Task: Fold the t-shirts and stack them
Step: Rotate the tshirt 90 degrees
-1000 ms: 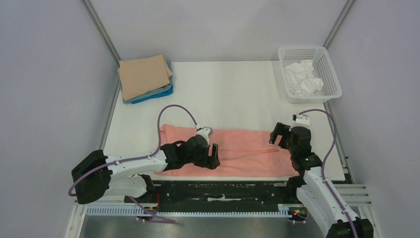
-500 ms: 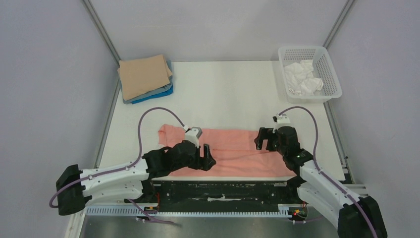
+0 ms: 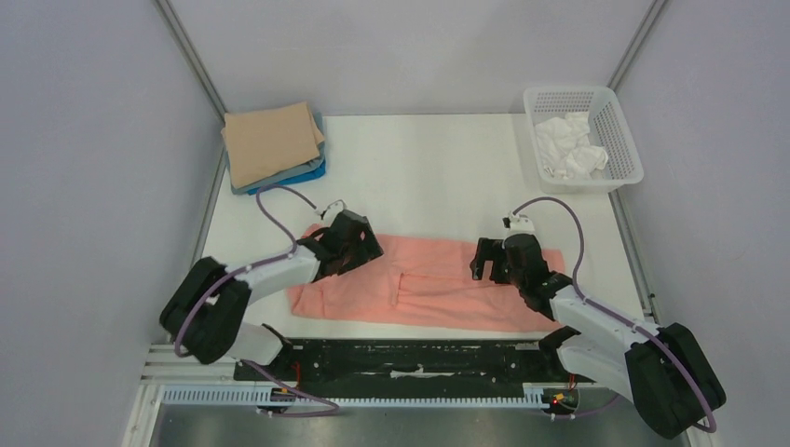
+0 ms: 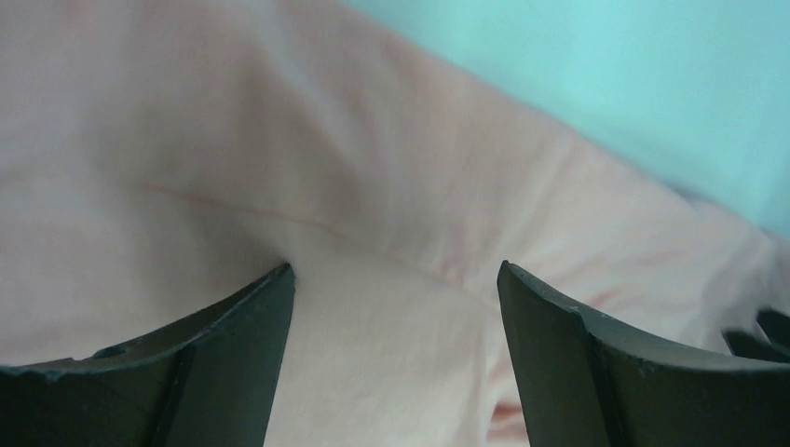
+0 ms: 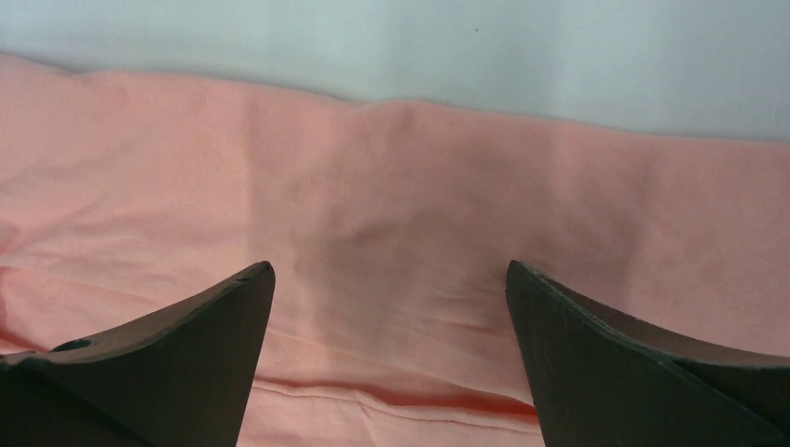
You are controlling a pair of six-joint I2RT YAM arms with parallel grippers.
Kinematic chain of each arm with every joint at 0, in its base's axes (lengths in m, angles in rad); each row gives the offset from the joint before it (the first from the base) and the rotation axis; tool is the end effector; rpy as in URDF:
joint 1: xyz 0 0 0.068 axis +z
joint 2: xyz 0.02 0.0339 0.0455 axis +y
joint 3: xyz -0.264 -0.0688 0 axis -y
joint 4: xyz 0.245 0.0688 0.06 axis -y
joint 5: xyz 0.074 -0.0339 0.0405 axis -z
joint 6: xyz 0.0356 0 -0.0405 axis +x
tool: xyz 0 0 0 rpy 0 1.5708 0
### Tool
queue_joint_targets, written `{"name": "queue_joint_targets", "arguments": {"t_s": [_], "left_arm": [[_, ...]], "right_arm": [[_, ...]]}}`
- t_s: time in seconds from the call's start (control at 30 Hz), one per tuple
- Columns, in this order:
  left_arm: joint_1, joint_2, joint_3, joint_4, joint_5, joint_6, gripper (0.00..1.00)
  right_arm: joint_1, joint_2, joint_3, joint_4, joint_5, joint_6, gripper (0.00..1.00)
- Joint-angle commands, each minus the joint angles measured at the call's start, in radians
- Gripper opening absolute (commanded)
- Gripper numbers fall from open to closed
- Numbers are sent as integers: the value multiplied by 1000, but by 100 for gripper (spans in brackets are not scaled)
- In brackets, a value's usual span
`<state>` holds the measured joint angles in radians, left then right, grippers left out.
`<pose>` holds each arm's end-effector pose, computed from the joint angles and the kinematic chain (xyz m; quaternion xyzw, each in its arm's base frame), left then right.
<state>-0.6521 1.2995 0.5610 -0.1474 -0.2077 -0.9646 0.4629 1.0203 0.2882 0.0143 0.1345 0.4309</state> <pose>0.1949 -0.1396 0.1630 -0.1802 0.9200 -0.1741 0.3013 0.1690 0.0790 0.1475 0.0133 0.9087 0.1232 0.3987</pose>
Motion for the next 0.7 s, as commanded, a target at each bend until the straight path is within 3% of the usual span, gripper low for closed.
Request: {"name": "queue_joint_targets", "arguments": {"t_s": [0.0,0.13,0.27,0.37,0.43,0.5,0.6,0.67], "left_arm": [[84,339,229,3,66,36,86],[115,669,590,-66,172,79,86],[131,1047,1177,-222,320,74,86],[130,1298,1626,-297,377,-20,86],[130,1458,1828,-226,426,-118,86],[134,1572,1950,-120,492,-236,86],[135,1645,1948,78,505,-379,86],[137,1658,1941,112,478,-403,86]], "right_arm": [[5,23,11,-78,33,39,98],[5,17,-9,-75,-59,64,98],[8,71,-12,13,-197,91,98],[30,136,9,105,-320,124,98],[83,204,55,147,-405,138,98],[139,268,97,166,-452,147,98],[197,310,120,185,-437,157,98],[218,315,127,173,-413,160,98]]}}
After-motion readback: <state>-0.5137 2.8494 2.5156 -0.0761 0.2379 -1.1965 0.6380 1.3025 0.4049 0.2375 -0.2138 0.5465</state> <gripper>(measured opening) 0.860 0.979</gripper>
